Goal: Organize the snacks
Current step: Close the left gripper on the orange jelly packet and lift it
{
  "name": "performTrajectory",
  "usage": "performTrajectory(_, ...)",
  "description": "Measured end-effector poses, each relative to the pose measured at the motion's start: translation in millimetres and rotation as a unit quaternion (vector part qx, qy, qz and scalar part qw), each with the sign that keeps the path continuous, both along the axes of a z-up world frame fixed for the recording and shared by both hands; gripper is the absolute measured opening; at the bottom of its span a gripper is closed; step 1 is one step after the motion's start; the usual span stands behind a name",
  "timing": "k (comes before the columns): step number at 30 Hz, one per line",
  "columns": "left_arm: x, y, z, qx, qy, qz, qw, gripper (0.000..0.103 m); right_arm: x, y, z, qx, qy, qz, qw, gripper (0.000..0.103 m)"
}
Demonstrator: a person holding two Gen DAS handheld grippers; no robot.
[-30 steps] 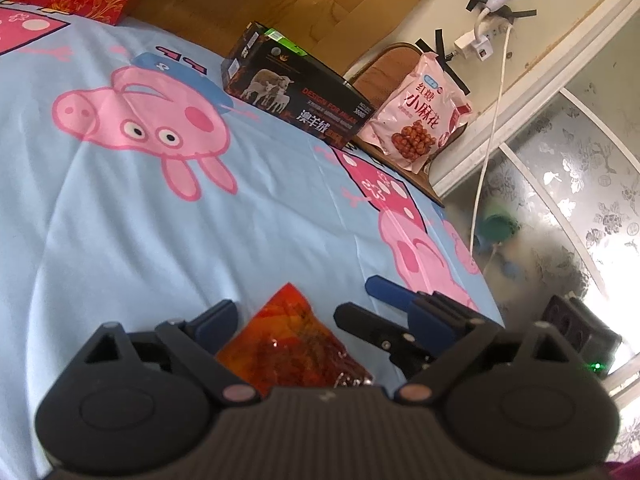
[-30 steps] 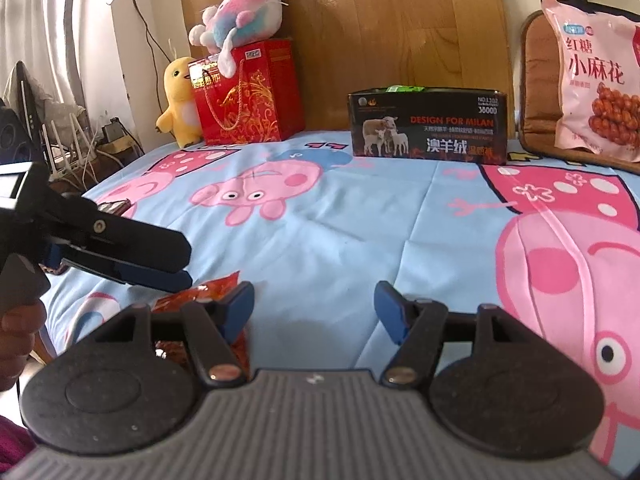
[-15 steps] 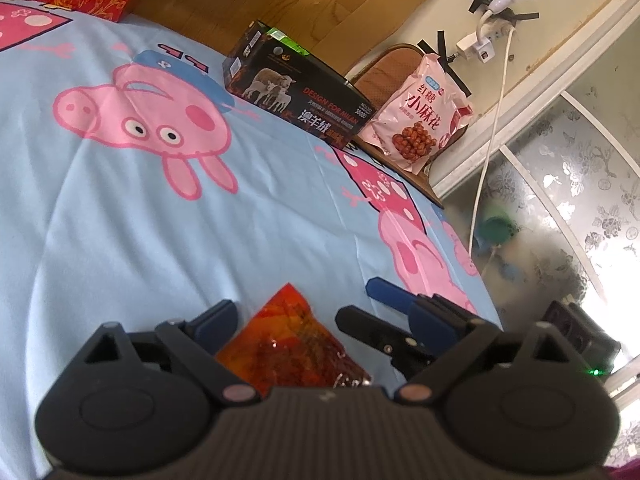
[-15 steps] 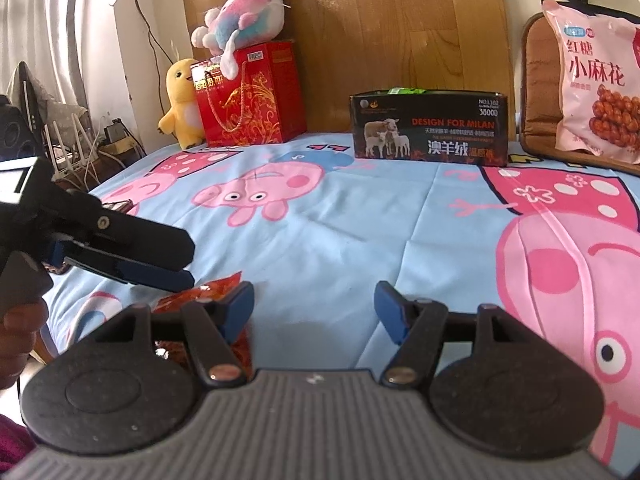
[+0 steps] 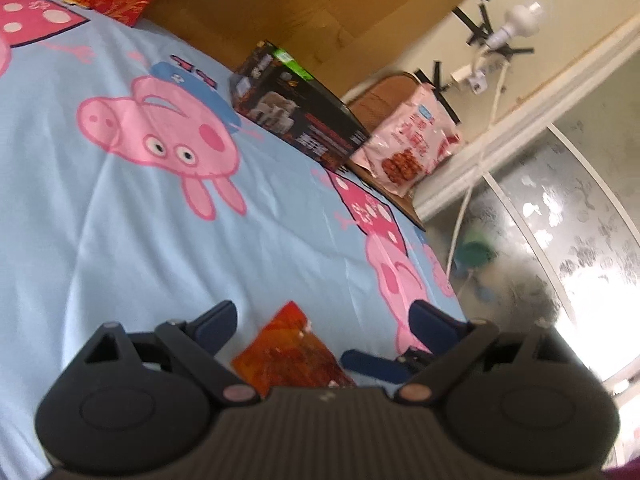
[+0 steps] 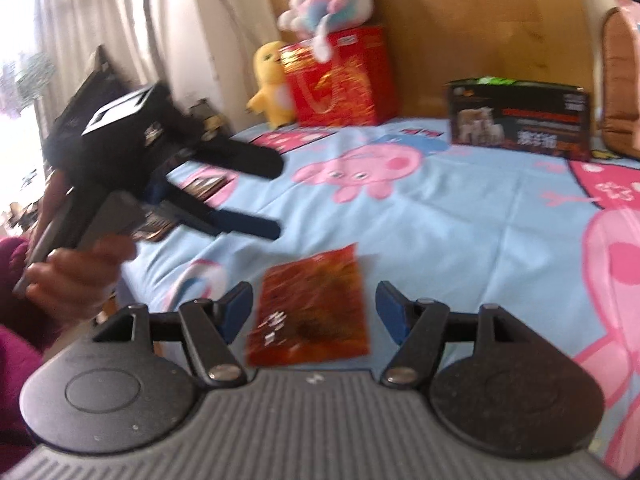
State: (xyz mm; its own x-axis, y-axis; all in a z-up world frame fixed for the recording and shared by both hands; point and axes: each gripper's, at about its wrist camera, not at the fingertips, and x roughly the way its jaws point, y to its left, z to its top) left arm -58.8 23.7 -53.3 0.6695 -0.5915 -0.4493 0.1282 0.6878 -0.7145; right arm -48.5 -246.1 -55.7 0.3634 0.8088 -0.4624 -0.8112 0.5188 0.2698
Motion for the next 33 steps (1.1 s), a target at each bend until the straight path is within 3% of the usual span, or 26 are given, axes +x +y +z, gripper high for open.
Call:
performTrajectory(2, 0, -6, 0, 0.007, -0.001, -0.011, 0.9999, 0.096, -10, 5, -2, -0.023, -0.015, 0.014, 1.0, 0.072)
performTrajectory(6, 2, -15, -8, 0.009, 0.012, -0.026, 0.9995, 0.096, -30, 17, -10, -0.081, -0.091, 0.011, 0.992, 0.075)
performTrajectory(24, 3, -23, -11, 0.004, 0.013, -0.038, 0.9992, 0.096, -25, 14, -11, -0.071, -0.091, -0.003, 0.993, 0.074)
performTrajectory(26, 3, -27, -10, 0.013, 0.008, -0.041, 0.9991, 0.092, -23, 14, -11, -0.07, -0.094, -0.005, 0.993, 0.073)
performTrajectory(28, 5, -28, -11, 0.007, 0.015, -0.05, 0.9986, 0.088, -22, 16, -11, -0.077, -0.115, -0.022, 0.99, 0.072)
performTrajectory(31, 6, -24, -13, 0.008, 0.021, -0.041, 0.9989, 0.088, -11, 14, -9, -0.098, -0.162, -0.106, 0.976, 0.068)
performTrajectory(33, 5, -17, -11, 0.005, 0.017, -0.033, 0.9993, 0.089, -1, 1, -1, -0.062, -0.137, -0.111, 0.982, 0.059)
